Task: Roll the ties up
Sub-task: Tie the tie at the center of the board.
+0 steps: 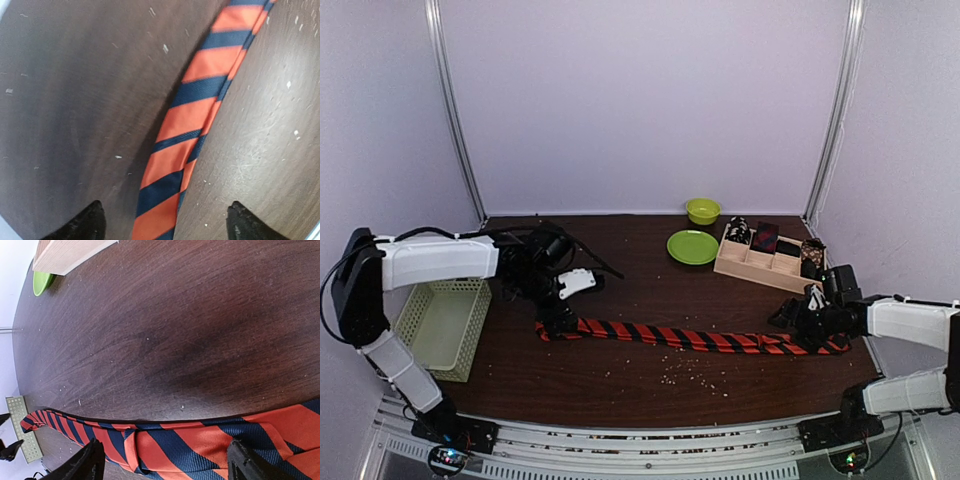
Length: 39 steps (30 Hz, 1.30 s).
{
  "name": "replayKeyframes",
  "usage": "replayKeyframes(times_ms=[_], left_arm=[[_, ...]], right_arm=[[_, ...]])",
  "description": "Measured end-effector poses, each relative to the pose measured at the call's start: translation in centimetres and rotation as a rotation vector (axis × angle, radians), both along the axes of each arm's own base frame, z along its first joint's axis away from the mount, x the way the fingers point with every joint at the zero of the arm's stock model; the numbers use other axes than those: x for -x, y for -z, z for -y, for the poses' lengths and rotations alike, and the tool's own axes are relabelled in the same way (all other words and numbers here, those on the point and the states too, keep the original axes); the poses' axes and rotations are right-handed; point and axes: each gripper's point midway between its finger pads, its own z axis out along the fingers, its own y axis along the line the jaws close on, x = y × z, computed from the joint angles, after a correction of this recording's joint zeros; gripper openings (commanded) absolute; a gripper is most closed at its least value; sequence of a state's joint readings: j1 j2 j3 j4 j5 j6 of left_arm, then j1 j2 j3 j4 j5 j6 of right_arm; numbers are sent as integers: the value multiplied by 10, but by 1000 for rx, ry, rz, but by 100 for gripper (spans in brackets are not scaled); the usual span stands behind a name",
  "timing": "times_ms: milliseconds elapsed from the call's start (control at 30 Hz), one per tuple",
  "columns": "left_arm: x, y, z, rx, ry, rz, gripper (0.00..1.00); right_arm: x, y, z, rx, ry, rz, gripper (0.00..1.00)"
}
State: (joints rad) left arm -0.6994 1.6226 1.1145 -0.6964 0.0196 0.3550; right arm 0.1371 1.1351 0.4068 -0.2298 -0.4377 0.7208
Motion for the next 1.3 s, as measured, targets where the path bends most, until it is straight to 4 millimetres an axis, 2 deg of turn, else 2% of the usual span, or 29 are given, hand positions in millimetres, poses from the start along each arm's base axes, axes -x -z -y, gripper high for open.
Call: replayKeyframes(times_ms=[133,200,267,367,467,567,700,767,833,900,1000,1067,1133,1300], left_arm=[[-1,-44,3,165,-107,96,95],[-2,-54,6,239,-164,107,97],[-2,-53,11,309,-222,91,98],[5,-37,13,398,-328,33,98],[14,-21,7,441,-421,-11,98],[16,-21,1,487,-488,0,98],[6,-55,-6,595,-542,115,98],[0,-76,-10,647,-562,184,98],[-6,-92,-14,689,-584,235,98],[-11,-98,-17,708,-617,264,98],[-13,-98,-18,711,-629,269,98],[-14,-100,-15,723,-621,265,98],[-14,-99,-11,728,-612,255,98],[-19,-87,0,705,-597,206,98]], right_arm=[[1,0,2,7,1,-13,86],[1,1,3,10,2,-22,86],[0,1,4,10,-1,-32,86],[-2,1,6,12,-5,-42,86],[-5,1,13,18,-1,-45,86],[-6,1,20,30,3,-49,86],[-4,0,21,34,-11,-56,90],[-2,-4,20,37,-22,-52,98],[0,-14,20,36,-27,-22,99],[-2,-34,19,31,-33,52,99],[-6,-62,14,-8,-38,158,100],[-6,-70,7,-38,-47,180,100],[-5,-71,-4,-68,-56,174,100],[8,-59,-50,-137,-133,115,99]])
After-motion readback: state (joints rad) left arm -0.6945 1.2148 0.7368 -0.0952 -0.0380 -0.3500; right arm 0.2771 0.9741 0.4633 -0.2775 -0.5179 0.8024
